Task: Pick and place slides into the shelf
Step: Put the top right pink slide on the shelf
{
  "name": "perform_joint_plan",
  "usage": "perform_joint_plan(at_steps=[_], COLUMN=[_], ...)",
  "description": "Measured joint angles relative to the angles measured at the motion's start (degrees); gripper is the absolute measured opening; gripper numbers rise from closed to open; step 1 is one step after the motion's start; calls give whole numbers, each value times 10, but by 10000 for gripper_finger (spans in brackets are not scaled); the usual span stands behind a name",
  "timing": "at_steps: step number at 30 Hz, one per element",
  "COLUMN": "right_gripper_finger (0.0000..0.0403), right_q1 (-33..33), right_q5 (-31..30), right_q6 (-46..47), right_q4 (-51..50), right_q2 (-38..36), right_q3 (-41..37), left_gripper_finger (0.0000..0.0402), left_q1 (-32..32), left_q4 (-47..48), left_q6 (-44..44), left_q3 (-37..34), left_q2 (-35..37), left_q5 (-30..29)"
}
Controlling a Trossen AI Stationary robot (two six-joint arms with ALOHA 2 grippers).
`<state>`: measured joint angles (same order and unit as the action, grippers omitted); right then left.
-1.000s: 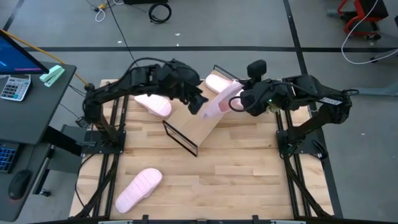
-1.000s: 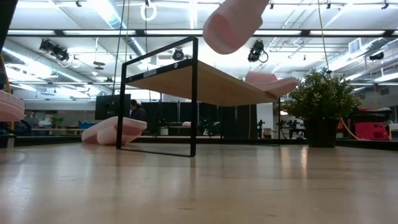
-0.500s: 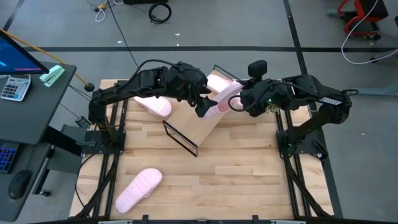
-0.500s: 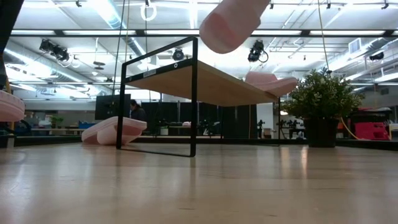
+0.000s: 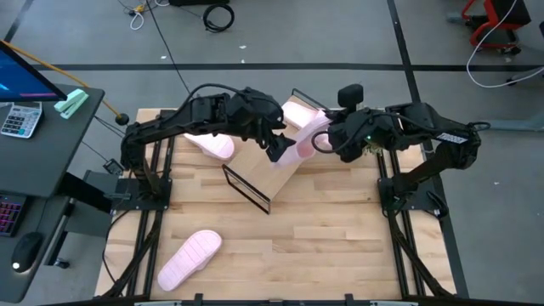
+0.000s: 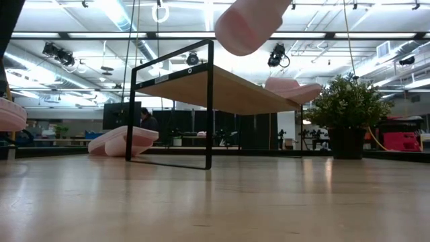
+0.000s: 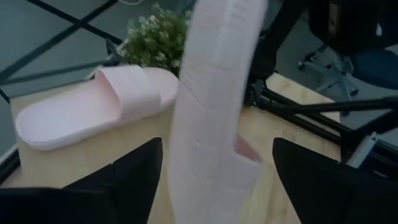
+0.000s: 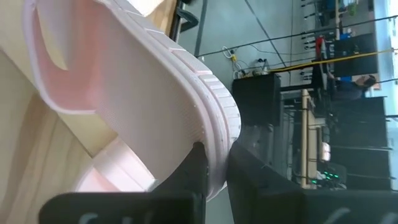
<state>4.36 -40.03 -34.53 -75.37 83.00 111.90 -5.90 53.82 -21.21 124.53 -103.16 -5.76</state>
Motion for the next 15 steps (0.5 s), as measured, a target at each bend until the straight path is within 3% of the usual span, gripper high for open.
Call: perform_joint_plan(at_steps=[15], right_gripper_finger=[38], right_q1=[0], right_q5=[0], right_q6=[5], right_q4=[1], right_q2=[0], right_q3=[0], left_gripper_finger=[322], left_q1=[0], left_q4=[-51], left_q6=[19], left_q3=[0], left_q2=[-45], left_q5=[-15])
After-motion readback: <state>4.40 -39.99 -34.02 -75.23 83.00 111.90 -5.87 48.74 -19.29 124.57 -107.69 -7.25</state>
